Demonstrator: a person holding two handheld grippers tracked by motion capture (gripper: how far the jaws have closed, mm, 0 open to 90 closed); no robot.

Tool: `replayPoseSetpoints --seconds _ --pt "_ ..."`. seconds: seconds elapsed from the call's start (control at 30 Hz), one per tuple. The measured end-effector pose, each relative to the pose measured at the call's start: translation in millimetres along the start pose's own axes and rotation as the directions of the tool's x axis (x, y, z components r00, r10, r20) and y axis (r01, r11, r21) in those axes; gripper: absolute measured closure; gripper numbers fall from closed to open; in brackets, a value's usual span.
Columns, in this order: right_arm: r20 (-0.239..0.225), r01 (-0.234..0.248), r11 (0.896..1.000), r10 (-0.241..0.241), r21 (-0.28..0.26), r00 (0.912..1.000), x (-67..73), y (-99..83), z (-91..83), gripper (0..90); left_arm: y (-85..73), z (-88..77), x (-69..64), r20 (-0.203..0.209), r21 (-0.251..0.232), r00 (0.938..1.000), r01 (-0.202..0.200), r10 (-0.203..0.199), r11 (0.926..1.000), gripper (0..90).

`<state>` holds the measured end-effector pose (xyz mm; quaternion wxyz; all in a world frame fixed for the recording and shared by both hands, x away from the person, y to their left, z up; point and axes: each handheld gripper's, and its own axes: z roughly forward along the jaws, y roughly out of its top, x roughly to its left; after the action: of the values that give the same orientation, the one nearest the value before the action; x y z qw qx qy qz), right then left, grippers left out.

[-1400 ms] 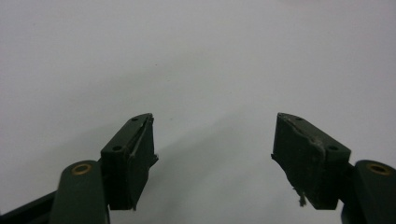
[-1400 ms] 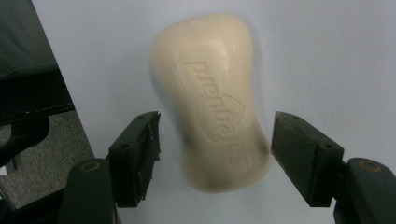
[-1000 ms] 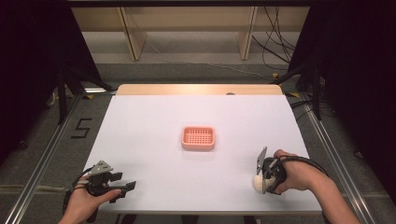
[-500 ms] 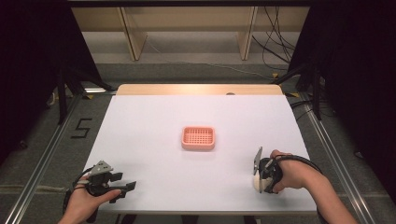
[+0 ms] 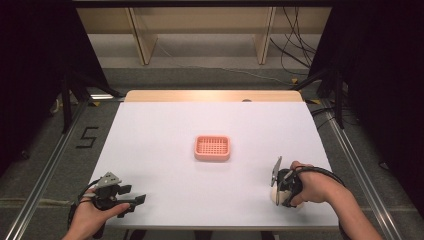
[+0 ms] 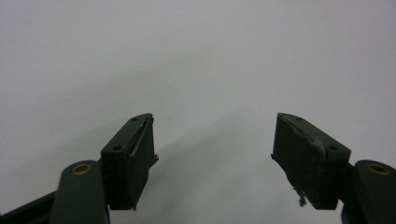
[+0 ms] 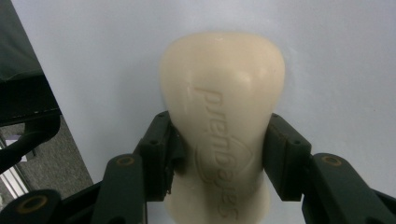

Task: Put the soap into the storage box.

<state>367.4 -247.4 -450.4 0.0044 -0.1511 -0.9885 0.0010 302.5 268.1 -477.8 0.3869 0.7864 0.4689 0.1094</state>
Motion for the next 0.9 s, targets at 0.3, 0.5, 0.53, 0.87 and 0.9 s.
replayPoseSetpoints --seconds 0.3,0.5,0.53,0.87,0.9 --pt "-0.001 0.003 1.0 -0.003 -0.009 1.0 1.5 0.8 -3.5 50.6 0.2 -0.5 0.5 0.004 0.001 1.0 -0.001 0.001 1.0 29.1" --pt "-0.006 -0.01 1.0 0.01 0.0 0.9999 3.1 2.1 -6.7 50.6 0.4 -0.2 1.6 -0.007 -0.002 0.9999 -0.012 0.012 0.9999 29.1" --pt "-0.001 -0.007 1.0 0.007 -0.005 1.0 2.8 2.3 -7.3 50.6 0.4 0.0 1.5 -0.009 -0.003 0.9999 -0.009 0.009 1.0 29.1" --pt "0.006 -0.01 1.0 0.01 -0.01 0.9999 0.3 2.2 -13.6 50.6 0.4 -0.7 0.3 0.005 0.001 1.0 -0.001 0.001 1.0 29.1" --pt "0.006 -0.008 1.0 0.008 -0.008 0.9999 0.0 2.2 -14.1 50.6 0.3 -0.6 0.1 0.003 -0.002 1.0 0.0 0.0 1.0 29.1"
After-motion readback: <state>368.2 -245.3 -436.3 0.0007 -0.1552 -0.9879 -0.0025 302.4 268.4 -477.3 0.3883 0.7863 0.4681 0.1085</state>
